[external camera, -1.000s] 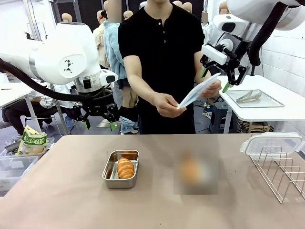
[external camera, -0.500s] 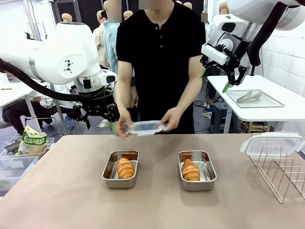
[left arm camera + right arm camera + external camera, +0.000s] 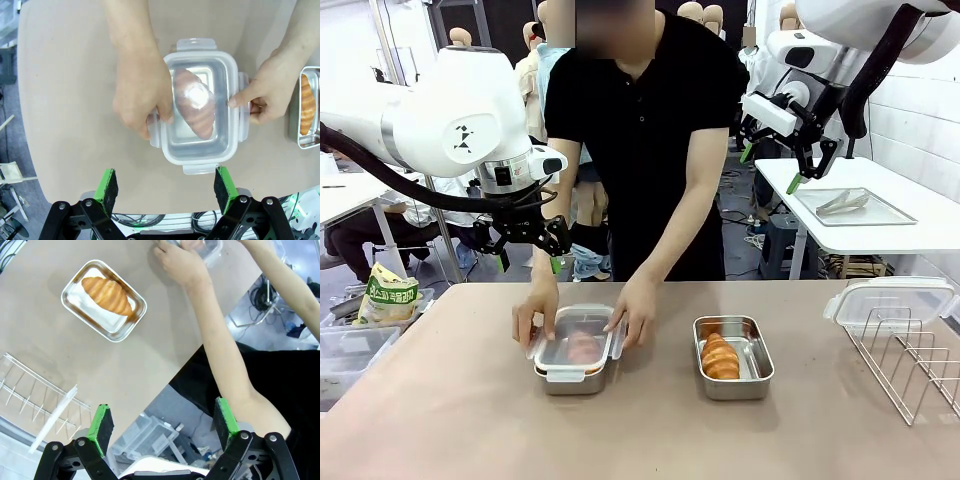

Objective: Place the bread in airtight containers.
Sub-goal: Pick up one Airtight Container lid and hand it to the human.

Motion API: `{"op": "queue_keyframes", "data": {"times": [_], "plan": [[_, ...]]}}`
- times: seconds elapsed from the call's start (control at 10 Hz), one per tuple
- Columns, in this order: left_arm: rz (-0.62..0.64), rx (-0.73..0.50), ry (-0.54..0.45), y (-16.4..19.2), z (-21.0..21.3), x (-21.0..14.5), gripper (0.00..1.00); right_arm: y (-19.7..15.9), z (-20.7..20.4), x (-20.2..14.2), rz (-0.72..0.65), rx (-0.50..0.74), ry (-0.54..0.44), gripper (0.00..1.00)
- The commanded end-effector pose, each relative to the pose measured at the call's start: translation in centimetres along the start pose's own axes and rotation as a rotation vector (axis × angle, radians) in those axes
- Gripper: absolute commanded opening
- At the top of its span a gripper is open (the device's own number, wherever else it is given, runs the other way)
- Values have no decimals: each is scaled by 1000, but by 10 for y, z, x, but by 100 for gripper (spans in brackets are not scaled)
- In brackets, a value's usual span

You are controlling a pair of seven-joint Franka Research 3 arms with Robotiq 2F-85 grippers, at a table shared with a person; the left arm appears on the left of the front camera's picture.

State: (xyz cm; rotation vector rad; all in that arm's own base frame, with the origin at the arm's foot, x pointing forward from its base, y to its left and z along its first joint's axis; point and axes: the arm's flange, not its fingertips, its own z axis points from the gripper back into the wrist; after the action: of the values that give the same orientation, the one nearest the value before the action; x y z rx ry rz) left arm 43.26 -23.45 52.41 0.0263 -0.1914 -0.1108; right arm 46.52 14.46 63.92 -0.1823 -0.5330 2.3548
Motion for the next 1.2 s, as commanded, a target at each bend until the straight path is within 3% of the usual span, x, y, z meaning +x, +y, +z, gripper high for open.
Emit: {"op": "queue_keyframes", "data": {"times": [0.0, 1.1], "plan": [[1, -1, -2, 2, 2, -1, 100, 0, 1, -1, -3, -12, -7, 100], [1, -1, -2, 2, 2, -1, 100, 0, 1, -1, -3, -12, -7, 100]]}}
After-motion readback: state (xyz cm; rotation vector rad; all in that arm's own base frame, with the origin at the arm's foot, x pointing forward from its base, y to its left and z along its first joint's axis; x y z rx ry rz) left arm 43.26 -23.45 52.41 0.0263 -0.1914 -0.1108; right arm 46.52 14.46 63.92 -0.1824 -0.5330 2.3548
